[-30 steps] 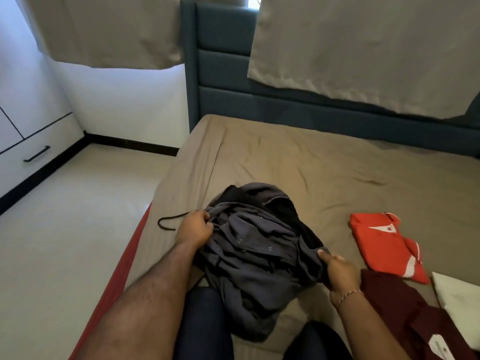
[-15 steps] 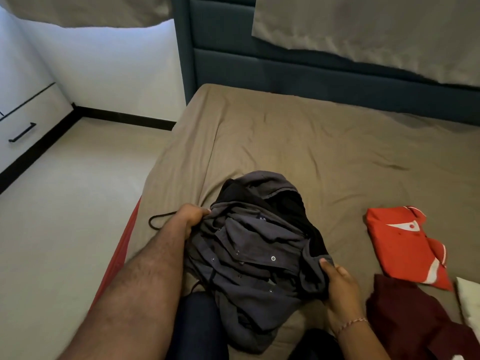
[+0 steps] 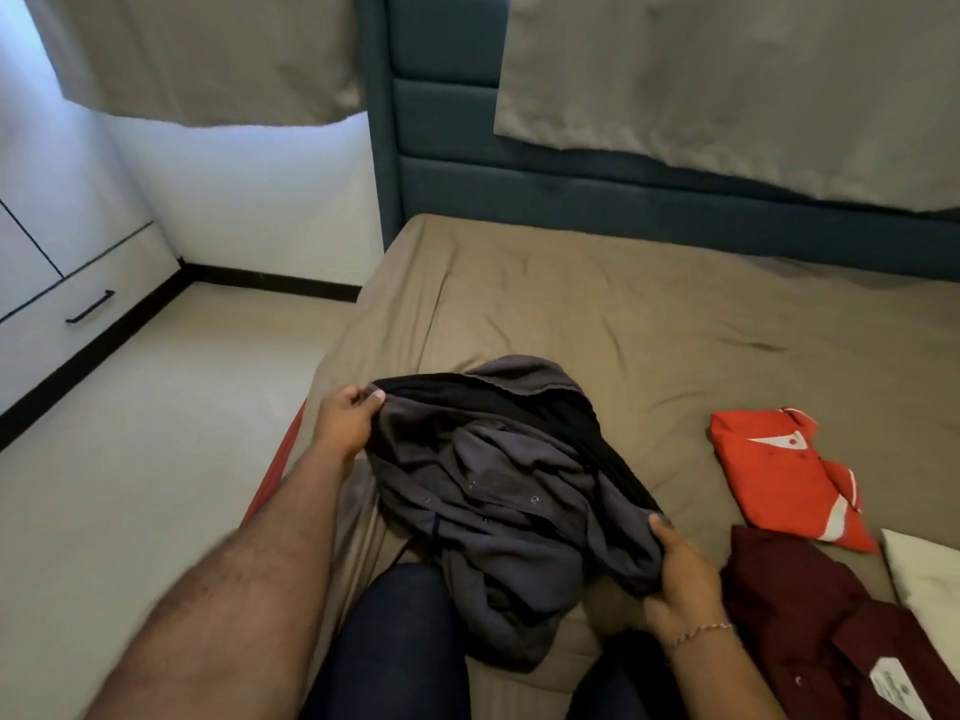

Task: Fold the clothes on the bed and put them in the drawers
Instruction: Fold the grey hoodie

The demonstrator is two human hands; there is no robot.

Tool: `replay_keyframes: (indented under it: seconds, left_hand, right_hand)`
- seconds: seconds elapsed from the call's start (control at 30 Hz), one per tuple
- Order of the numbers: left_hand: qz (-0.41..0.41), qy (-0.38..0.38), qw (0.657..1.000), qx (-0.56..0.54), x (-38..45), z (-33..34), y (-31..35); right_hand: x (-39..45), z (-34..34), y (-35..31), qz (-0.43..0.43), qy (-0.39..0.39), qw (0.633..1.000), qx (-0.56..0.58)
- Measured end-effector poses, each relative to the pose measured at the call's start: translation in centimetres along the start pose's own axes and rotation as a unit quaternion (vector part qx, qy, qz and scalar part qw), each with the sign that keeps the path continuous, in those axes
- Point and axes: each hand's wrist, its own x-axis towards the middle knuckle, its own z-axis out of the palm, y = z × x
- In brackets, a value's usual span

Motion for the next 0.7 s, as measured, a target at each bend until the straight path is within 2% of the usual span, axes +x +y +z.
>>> replay_keyframes:
  seconds: [0.1,0.2,0.27,0.33,0.43,0.53,0.6,0.7]
  left_hand:
    - [0.133,-0.006,0.99,0.047,-0.7,-0.4,6.2]
    - [0.287,-0.03,0.953,0.092,-2.9,0.6,16.5]
    - [0.371,-0.026,0.925,0.078,-5.7,1.5,23.9]
    - [0.422,-0.002,0.906,0.032,-7.9,1.7,30.2]
    - [0.447,0.034,0.89,-0.085,-10.8,-0.3,39.5]
    - [0.423,0.032,0.894,-0.14,-13.0,-3.5,46.2]
    - [0.392,-0.02,0.903,-0.176,-14.3,-4.9,49.2]
    - [0.369,-0.15,0.898,-0.187,-14.8,-6.5,50.6]
  right_hand:
    - [-1.7,0.8,-6.5,-0.07,-0.045,0.996,0.032]
    - [-5.0,3.5,-15.6,-0.197,-0.09,0.975,0.049]
    - [-9.0,5.5,-21.4,-0.277,-0.132,0.949,0.069]
    - [-12.6,7.0,-26.2,-0.339,-0.162,0.923,0.087]
    - [-18.3,7.6,-33.9,-0.417,-0.16,0.887,0.116]
    - [-23.2,7.4,-40.0,-0.486,-0.116,0.858,0.119]
    - [-25.5,7.1,-42.7,-0.518,-0.113,0.841,0.107]
    - [-26.6,5.7,-44.7,-0.508,-0.137,0.847,0.075]
